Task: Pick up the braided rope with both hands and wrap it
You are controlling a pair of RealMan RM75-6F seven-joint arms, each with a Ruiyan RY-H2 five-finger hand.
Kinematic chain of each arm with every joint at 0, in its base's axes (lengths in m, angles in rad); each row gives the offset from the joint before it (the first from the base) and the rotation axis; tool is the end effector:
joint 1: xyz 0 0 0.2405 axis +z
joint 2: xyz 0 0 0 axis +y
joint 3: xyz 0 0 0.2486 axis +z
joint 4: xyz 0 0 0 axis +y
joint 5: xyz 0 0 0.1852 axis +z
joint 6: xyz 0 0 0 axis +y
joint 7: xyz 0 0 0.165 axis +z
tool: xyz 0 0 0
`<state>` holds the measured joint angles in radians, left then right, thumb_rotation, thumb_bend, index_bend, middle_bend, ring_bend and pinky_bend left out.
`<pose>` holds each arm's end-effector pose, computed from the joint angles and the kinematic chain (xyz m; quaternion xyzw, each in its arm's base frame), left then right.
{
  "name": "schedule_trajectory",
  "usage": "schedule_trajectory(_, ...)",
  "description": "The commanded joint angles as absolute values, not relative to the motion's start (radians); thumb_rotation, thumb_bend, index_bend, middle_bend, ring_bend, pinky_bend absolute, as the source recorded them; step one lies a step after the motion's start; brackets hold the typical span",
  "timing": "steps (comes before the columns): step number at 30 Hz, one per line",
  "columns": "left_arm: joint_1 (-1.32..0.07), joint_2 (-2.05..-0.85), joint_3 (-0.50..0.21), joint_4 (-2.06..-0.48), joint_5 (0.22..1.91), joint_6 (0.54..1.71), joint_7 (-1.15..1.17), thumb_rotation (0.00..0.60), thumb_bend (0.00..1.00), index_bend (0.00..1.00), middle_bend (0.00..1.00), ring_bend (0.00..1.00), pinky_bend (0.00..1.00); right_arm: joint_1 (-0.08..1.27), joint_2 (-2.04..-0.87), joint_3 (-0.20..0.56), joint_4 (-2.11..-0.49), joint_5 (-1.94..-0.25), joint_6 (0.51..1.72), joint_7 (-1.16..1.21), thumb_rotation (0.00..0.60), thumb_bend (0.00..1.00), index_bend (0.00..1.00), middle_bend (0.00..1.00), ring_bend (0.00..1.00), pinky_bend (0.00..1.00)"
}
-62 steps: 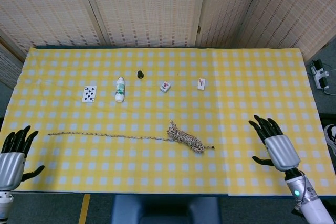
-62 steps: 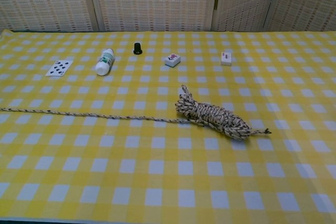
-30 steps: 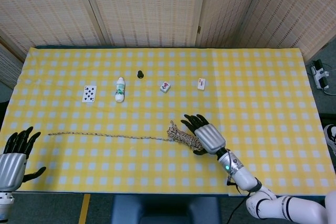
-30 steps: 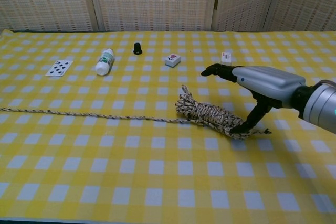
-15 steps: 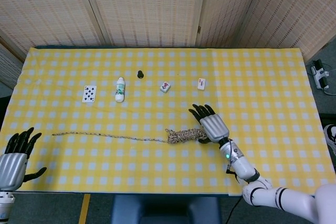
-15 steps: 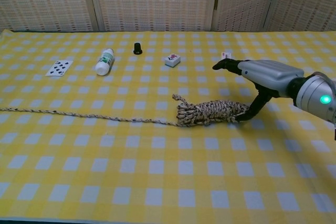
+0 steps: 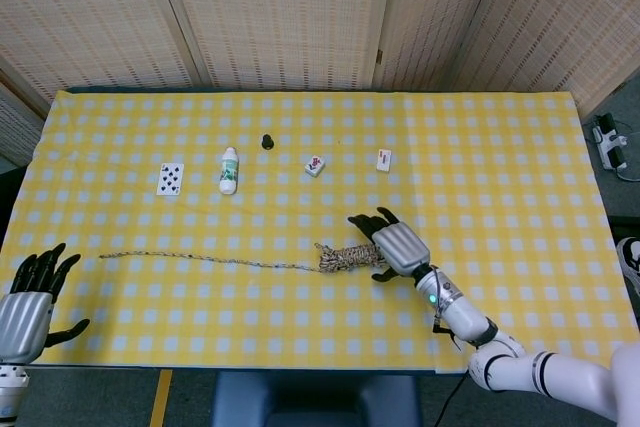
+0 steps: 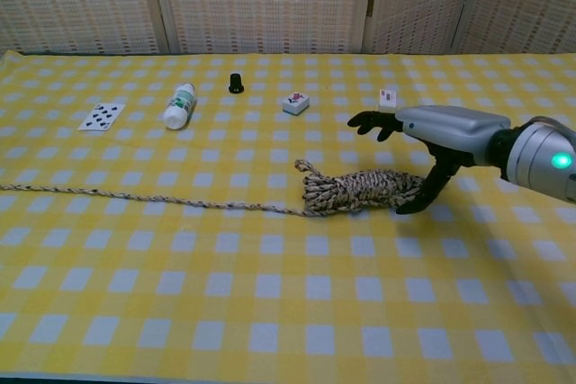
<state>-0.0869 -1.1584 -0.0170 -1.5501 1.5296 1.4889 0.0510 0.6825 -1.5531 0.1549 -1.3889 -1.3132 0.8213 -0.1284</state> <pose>-0.3004 0.1945 0.1652 -0.6216 -0.3665 -0.3646 0.5885 -0.1611 -0.3367 -0.0192 0.7716 -0.4021 0.3487 0.3484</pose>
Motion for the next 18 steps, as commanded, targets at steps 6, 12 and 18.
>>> schedule_trajectory(6, -0.084, -1.162, -0.015, -1.545, 1.527, 1.489, 0.043, 0.600, 0.13, 0.16, 0.01, 0.01, 0.00, 0.712, -1.595, 0.156, -1.335, -1.288, 0.809, -0.143, 0.600, 0.23, 0.23, 0.22, 0.25, 0.00)
schedule_trajectory(12, -0.085, -1.164, -0.016, -1.540, 1.527, 1.488, 0.039, 0.600, 0.13, 0.17, 0.01, 0.01, 0.00, 0.723, -1.616, 0.151, -1.306, -1.290, 0.812, -0.138, 0.600, 0.29, 0.32, 0.26, 0.31, 0.11)
schedule_trajectory(18, -0.086, -1.168, -0.016, -1.532, 1.524, 1.483, 0.033, 0.600, 0.13, 0.17, 0.01, 0.01, 0.00, 0.729, -1.630, 0.147, -1.291, -1.284, 0.817, -0.142, 0.600, 0.32, 0.37, 0.32, 0.37, 0.22)
